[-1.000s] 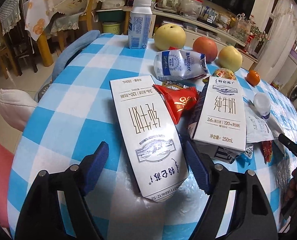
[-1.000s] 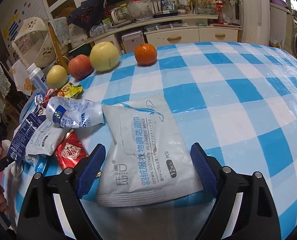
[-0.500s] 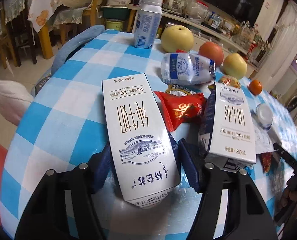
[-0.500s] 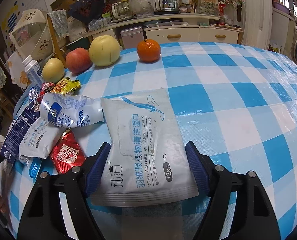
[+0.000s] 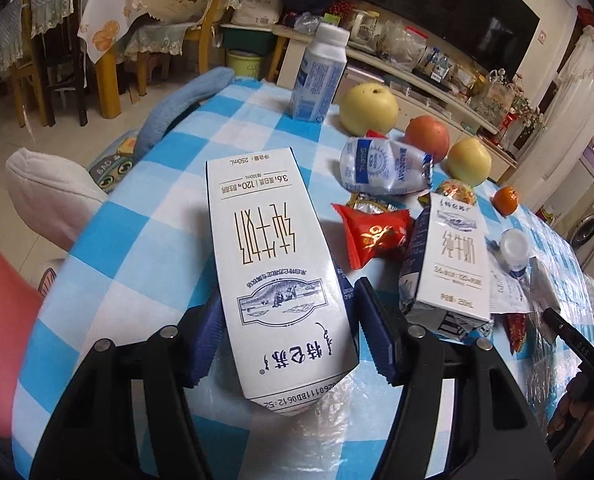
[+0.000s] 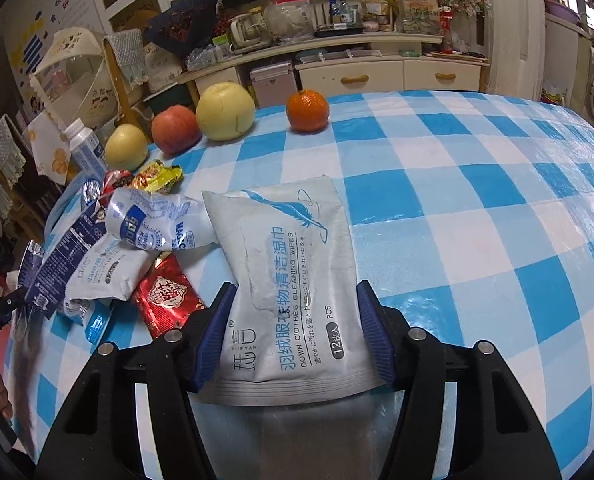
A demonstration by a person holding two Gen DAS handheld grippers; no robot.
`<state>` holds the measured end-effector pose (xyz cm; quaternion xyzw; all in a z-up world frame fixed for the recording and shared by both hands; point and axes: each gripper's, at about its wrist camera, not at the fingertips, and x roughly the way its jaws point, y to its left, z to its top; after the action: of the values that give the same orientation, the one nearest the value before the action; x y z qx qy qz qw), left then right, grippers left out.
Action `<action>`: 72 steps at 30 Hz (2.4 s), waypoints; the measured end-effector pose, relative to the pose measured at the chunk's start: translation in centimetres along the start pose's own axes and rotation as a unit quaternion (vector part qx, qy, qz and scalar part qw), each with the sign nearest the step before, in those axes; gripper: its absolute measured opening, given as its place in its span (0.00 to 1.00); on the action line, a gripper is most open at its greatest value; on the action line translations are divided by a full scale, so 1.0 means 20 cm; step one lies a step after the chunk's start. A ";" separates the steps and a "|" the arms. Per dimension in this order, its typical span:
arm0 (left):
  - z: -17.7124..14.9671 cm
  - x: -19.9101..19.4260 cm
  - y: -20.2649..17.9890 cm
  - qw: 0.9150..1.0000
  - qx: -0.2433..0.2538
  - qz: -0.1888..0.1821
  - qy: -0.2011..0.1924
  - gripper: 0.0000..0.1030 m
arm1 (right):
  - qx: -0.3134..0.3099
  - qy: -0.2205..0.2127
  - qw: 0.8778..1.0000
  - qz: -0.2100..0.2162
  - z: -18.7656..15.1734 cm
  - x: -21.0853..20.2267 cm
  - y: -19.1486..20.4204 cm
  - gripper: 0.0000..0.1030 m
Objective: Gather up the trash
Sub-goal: 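Carry the milk carton and wipes pack to the pink bucket and release, then move both open tools back over the table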
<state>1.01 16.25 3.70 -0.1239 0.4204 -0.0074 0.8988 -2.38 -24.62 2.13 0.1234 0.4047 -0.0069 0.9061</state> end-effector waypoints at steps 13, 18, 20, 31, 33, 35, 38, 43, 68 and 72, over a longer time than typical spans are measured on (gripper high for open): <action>0.05 -0.32 0.03 0.996 0.014 0.033 -0.084 0.62 | 0.023 -0.061 0.993 0.097 -0.01 -0.31 0.25 0.57; 0.10 -0.47 0.17 0.992 -0.015 0.060 -0.110 0.62 | -0.018 -0.070 0.984 0.165 -0.02 -0.41 0.63 0.57; 0.12 -0.53 0.27 0.990 -0.035 0.073 -0.118 0.62 | -0.039 -0.066 0.978 0.195 -0.04 -0.44 0.82 0.57; 0.12 -0.83 0.97 0.953 -0.187 0.188 -0.144 0.62 | -0.137 0.001 0.927 0.349 -0.22 -0.44 1.88 0.57; 0.10 -0.86 1.06 0.946 -0.208 0.201 -0.144 0.62 | -0.145 0.015 0.919 0.367 -0.26 -0.43 2.03 0.58; 0.08 -0.88 1.16 0.939 -0.235 0.207 -0.144 0.62 | -0.146 0.031 0.911 0.385 -0.29 -0.40 2.17 0.58; 0.05 -0.89 1.27 0.929 -0.268 0.214 -0.138 0.62 | -0.151 0.053 0.900 0.404 -0.35 -0.38 2.34 0.59; 0.01 -0.91 1.39 0.907 -0.320 0.232 -0.143 0.65 | -0.163 0.085 0.894 0.410 -0.44 -0.31 2.50 0.65; 0.14 -0.78 0.67 0.951 -0.051 0.171 -0.254 0.84 | -0.196 -0.029 0.951 0.237 -0.47 -0.40 1.81 0.87; 0.14 -0.76 0.55 0.952 -0.030 0.171 -0.252 0.84 | -0.185 -0.040 0.955 0.231 -0.45 -0.44 1.68 0.91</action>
<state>-7.65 29.23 14.30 -0.0747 0.1949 0.1902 0.9593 -11.17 9.35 10.14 0.0436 0.3229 0.2721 0.9054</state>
